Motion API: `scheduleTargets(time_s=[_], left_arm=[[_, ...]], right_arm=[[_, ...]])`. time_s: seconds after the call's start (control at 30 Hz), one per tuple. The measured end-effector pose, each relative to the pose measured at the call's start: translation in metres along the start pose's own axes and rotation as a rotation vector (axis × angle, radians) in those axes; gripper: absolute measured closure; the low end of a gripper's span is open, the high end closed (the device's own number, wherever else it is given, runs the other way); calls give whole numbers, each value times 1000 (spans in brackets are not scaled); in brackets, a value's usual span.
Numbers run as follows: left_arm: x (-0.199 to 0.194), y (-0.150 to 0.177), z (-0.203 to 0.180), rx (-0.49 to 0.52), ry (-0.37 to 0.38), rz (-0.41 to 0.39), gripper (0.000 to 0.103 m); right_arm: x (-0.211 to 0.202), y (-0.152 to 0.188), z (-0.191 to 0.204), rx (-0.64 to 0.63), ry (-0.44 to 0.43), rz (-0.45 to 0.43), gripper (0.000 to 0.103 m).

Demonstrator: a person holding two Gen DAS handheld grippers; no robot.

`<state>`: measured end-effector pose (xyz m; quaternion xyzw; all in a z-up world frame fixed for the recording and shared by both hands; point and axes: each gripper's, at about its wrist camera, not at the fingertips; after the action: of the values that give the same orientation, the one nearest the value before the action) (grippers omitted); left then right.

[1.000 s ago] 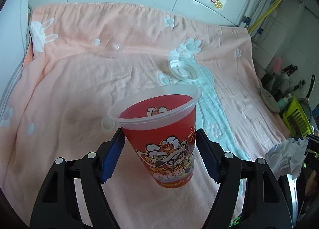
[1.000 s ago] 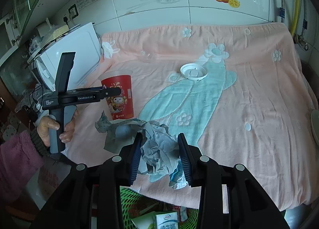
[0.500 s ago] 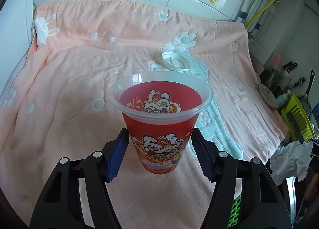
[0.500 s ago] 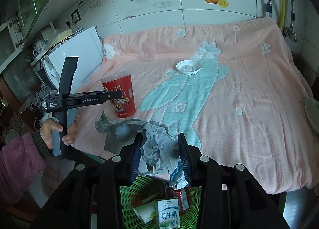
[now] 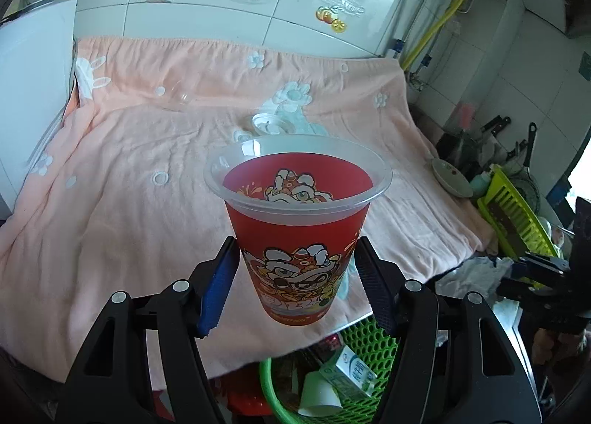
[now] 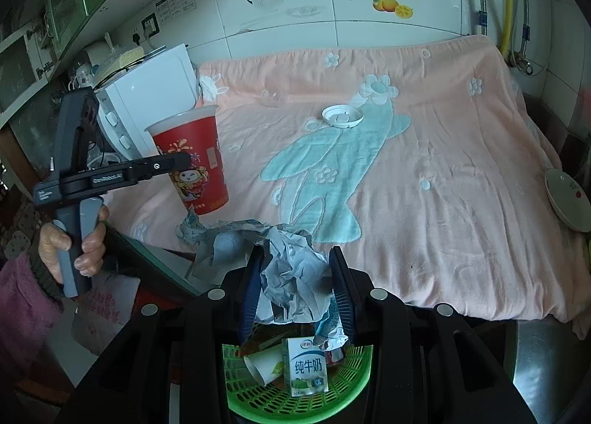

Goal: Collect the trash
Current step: 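Carry the red cup and grey paper over the green basket with both tools, then open right tool to drop the paper while left tool drops the red cup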

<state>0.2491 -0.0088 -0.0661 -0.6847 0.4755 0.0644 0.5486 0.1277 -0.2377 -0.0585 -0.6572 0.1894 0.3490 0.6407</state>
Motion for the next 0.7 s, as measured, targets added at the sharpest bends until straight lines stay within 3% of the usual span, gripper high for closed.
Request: scheduleTargets(time_s=[0.4, 0.47, 0.53, 0.7], left_arm=[[-79, 56, -45, 34, 6, -66, 40], [-85, 63, -49, 35, 1, -72, 40], [-88, 70, -50, 30, 12, -69, 40], [-78, 87, -54, 24, 6, -36, 40]], right_arm=[[3, 48, 12, 7, 21, 65, 65], [6, 53, 11, 29, 19, 71, 58], [6, 55, 9, 43, 12, 67, 42], [-5, 55, 4, 75, 25, 45, 41]])
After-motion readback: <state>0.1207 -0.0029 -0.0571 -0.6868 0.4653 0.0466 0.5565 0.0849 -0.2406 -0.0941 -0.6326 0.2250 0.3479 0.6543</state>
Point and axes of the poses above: each gripper's, at about its wrist camera, not at the fingertips, and x roughly the way its jaws point, z to its left, y to its underside, and after that the axes turned 4 degrees about -x, right-handed
